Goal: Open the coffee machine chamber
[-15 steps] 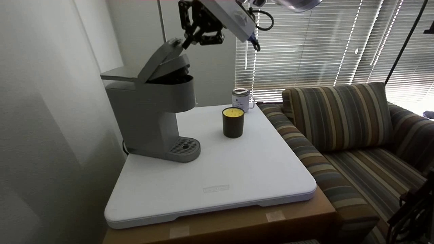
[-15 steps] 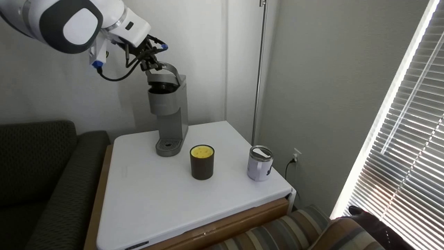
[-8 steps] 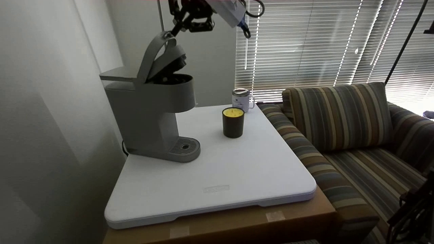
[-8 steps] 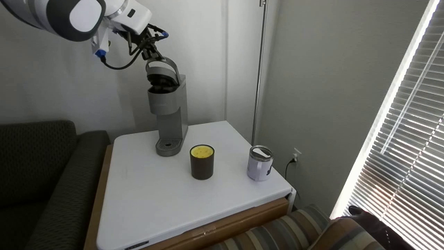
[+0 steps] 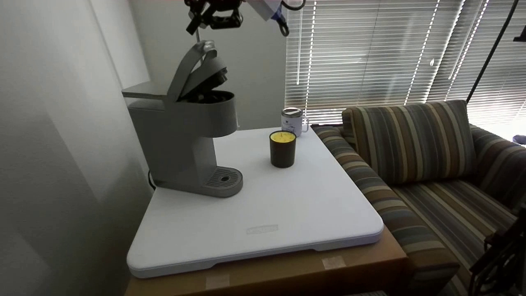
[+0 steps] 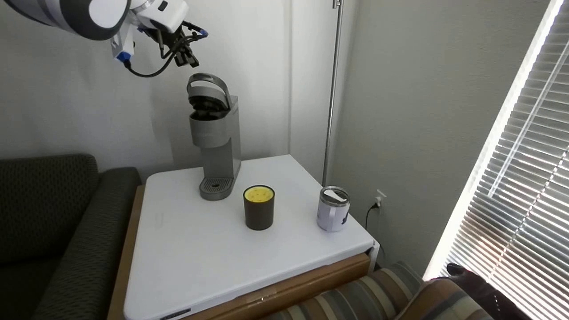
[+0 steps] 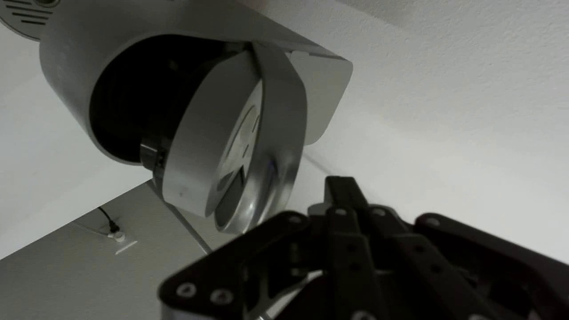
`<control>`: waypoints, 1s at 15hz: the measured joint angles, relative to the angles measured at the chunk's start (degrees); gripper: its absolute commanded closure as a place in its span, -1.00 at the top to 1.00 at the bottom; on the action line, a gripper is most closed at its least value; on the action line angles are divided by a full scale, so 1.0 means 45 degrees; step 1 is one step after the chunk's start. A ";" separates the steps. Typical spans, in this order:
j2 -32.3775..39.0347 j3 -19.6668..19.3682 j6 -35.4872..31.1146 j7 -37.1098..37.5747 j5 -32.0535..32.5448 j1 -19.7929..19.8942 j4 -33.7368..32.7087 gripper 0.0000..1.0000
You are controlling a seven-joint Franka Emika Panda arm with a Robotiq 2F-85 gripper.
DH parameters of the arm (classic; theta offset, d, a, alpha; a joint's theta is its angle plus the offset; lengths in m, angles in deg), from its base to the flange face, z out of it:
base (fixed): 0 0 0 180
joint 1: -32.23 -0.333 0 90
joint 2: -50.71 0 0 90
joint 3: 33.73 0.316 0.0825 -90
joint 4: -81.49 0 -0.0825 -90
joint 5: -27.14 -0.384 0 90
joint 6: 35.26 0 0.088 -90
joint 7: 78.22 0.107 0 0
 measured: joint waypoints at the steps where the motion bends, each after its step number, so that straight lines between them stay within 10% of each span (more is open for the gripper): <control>1: 0.0114 0.0073 0.0081 0.0000 0.0021 -0.0021 -0.0178 -1.00; 15: 0.0348 -0.0698 0.0899 0.0146 0.1517 -0.0722 -0.1461 -1.00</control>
